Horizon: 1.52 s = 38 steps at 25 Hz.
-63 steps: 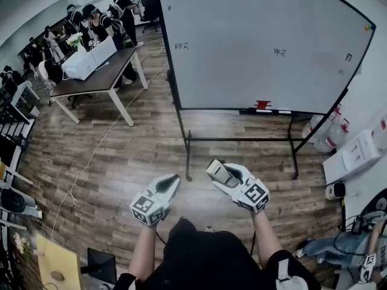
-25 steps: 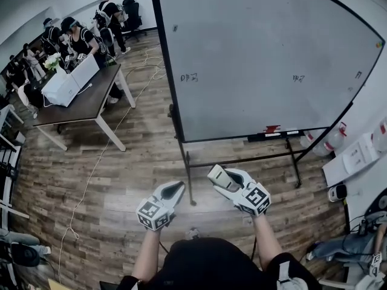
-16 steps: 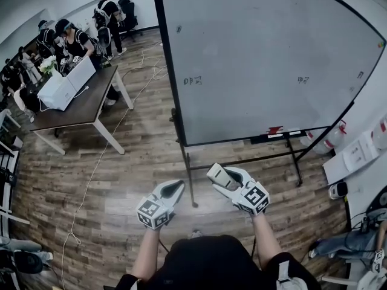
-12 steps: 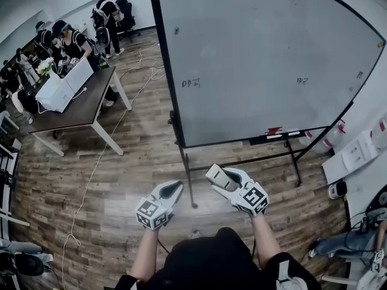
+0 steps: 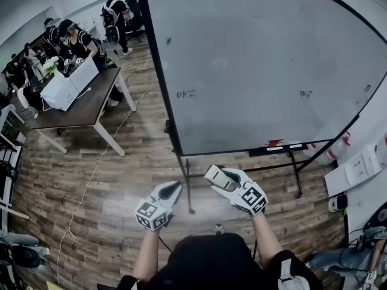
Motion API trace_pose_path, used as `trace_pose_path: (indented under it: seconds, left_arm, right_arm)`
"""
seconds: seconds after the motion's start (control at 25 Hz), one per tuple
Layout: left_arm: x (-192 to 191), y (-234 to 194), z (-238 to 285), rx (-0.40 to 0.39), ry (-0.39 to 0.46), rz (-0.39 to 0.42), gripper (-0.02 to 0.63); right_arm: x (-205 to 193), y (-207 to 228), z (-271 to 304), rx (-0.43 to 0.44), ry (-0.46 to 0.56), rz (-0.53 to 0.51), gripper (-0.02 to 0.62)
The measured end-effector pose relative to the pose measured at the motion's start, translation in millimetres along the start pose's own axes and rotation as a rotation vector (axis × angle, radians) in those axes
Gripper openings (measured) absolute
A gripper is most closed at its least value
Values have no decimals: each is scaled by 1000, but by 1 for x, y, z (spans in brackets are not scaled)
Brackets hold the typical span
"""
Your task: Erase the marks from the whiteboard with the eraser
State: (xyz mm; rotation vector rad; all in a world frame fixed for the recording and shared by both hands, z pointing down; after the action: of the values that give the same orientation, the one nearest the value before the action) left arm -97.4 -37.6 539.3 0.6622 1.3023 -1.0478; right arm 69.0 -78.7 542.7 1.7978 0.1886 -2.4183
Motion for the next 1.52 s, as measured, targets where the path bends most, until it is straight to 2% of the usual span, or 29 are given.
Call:
trace_pose_path:
  seconds: [0.36, 0.6, 0.76, 0.96, 1.2, 1.36, 1.52]
  left_arm:
    - [6, 11, 37, 63, 21, -10, 34]
    - [11, 15, 43, 128, 60, -18, 34]
    - [7, 11, 44, 156, 68, -29, 33]
    - [9, -7, 50, 146, 59, -29, 32]
    - [32, -40, 67, 83, 43, 11, 33]
    - [51, -68, 78, 47, 54, 45, 33]
    - [43, -92, 85, 16, 28, 31, 32]
  right_arm:
    - [7, 58, -26, -19, 2, -46, 258]
    - [24, 75, -28, 12, 21, -104, 258]
    - [41, 94, -30, -11, 50, -132, 258]
    - [65, 110, -26, -67, 87, -165, 258]
    - [79, 125, 0, -134, 78, -179, 258]
    - [99, 143, 19, -217, 77, -217, 258]
    - [125, 153, 38, -315, 47, -299, 258]
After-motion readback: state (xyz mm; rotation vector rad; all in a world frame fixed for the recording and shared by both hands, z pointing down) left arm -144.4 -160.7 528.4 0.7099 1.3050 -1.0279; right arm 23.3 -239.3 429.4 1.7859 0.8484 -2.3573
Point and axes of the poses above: the fingertips, and each gripper's own axes: z forward along the fingers, y to its right, x out of its top, the point moved 3 cm from there along -z, backward along the fingers, and after that the axes turned 12 degrees about x, right-handed, at the moved point
